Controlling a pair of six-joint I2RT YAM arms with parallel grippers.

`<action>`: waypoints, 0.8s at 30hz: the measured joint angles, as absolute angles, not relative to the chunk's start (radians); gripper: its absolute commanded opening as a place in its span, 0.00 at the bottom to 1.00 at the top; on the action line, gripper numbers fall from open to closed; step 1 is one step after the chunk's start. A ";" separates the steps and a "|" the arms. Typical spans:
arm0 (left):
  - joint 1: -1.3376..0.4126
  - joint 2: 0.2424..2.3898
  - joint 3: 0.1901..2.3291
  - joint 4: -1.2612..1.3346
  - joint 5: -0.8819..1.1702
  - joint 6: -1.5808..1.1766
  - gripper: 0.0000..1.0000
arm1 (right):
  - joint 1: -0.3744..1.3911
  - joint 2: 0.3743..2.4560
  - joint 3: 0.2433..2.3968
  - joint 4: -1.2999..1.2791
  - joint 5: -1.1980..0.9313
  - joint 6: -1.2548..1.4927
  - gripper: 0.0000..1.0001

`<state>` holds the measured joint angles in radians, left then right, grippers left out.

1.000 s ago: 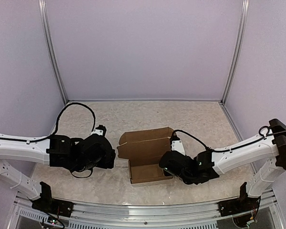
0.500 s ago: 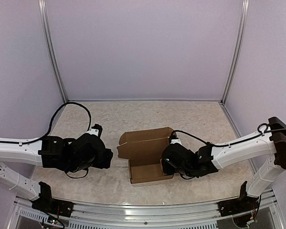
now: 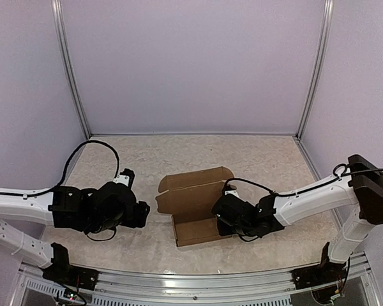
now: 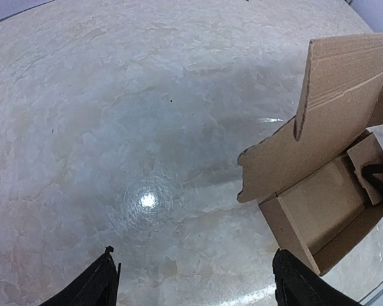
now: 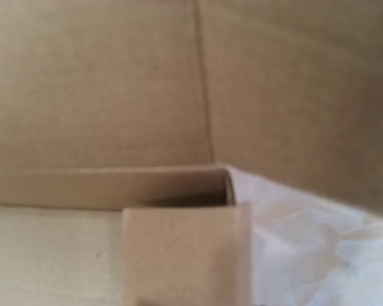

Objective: Fold the paper box

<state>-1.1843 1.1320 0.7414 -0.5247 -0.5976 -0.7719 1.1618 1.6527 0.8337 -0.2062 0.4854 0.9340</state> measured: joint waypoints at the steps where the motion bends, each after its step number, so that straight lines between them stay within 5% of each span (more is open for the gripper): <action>1: -1.183 1.129 0.738 -0.522 -0.595 -0.770 0.81 | 1.162 1.662 0.841 -0.213 0.485 0.933 0.24; 6: -1.176 1.124 0.727 -0.502 -0.581 -0.761 0.81 | 1.162 1.708 0.873 -0.239 0.478 0.918 0.00; 22: -1.153 1.092 0.682 -0.479 -0.555 -0.753 0.81 | 1.201 1.752 0.951 -0.332 0.552 0.918 0.00; 24: -1.150 1.086 0.681 -0.479 -0.553 -0.752 0.81 | 1.202 1.752 0.951 -0.334 0.557 0.922 0.07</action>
<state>-1.1496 1.0859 0.6811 -0.4786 -0.5533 -0.7525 1.2022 1.7523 0.9512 -0.3340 0.5568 0.9218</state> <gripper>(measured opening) 0.806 0.021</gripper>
